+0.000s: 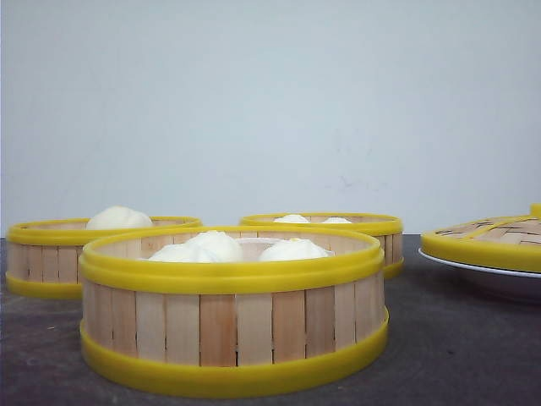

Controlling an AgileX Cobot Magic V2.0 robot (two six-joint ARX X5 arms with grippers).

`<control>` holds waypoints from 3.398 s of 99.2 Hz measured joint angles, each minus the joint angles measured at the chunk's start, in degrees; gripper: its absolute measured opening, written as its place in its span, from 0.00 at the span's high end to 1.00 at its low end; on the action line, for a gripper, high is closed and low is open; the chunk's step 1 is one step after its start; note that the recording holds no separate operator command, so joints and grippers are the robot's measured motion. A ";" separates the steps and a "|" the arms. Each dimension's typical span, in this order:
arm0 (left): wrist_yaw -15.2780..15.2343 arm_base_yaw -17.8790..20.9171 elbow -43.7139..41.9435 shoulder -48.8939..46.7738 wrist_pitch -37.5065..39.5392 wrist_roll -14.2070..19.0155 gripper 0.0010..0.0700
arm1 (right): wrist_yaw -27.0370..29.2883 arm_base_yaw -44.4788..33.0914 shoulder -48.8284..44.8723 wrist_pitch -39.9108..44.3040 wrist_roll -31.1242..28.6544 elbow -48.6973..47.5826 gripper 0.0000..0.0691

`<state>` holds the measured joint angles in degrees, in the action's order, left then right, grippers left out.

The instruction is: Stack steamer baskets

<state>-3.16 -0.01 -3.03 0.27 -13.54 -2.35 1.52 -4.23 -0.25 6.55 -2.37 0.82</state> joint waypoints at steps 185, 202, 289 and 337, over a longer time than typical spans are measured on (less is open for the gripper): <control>0.02 0.00 0.00 0.00 0.00 1.60 0.97 | 0.00 0.00 0.00 -0.28 0.00 0.00 0.99; 0.02 0.00 0.00 0.00 0.00 6.38 0.97 | -0.09 0.00 0.00 -0.37 -1.09 0.00 0.99; 2.05 0.00 -0.70 0.87 1.75 20.87 0.98 | -2.99 0.00 -3.52 -0.76 -21.53 4.96 0.99; 5.38 -0.02 -35.41 30.29 -0.76 18.36 0.98 | -7.82 2.45 -36.57 13.20 -9.77 45.09 0.99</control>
<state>2.22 -0.03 -38.44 30.57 -14.31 16.01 -6.31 -1.78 -36.82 19.75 -12.14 45.91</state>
